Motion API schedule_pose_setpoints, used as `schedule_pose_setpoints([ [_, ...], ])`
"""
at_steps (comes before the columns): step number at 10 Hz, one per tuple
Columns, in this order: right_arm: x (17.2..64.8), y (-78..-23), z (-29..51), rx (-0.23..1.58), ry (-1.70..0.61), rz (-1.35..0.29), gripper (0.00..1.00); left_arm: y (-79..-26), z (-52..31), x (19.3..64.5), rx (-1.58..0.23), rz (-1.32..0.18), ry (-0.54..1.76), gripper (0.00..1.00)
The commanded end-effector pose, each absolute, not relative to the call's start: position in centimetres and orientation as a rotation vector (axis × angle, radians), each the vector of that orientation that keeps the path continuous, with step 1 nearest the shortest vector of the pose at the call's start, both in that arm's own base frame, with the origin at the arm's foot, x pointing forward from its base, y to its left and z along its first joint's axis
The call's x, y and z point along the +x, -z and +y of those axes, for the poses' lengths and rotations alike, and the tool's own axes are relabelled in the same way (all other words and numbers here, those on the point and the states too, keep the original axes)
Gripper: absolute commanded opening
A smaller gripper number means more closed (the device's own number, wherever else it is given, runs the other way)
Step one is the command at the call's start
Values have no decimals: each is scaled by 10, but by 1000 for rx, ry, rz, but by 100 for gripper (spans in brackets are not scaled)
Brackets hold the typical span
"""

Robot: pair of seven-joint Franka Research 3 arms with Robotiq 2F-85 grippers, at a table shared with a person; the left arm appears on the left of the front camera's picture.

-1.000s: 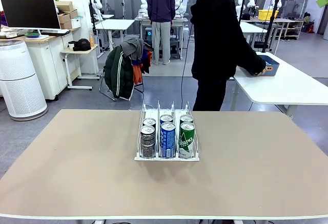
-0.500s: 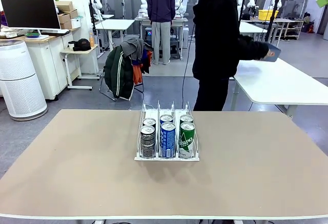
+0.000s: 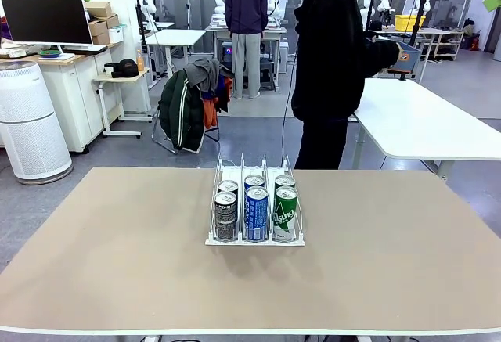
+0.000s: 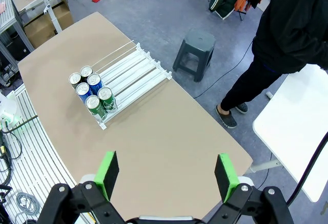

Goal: Fill the beverage cans into the dispenser.
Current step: Pick up the Pepsi coke handed by the human.

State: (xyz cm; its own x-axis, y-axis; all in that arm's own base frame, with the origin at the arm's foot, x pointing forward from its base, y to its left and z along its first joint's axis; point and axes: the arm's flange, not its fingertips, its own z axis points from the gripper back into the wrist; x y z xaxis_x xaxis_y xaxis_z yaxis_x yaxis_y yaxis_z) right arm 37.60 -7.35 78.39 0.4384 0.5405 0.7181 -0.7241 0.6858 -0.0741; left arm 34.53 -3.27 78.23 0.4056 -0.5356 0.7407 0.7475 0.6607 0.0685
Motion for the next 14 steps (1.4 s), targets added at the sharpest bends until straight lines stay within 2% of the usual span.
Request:
schedule_pose_setpoints([
  [1,376,-783,-72,271,-801,-795,100,-782,-33,344,-294,-818,822,100],
  [14,376,-783,-72,271,-801,-795,100,-782,-33,344,-294,-818,822,100],
])
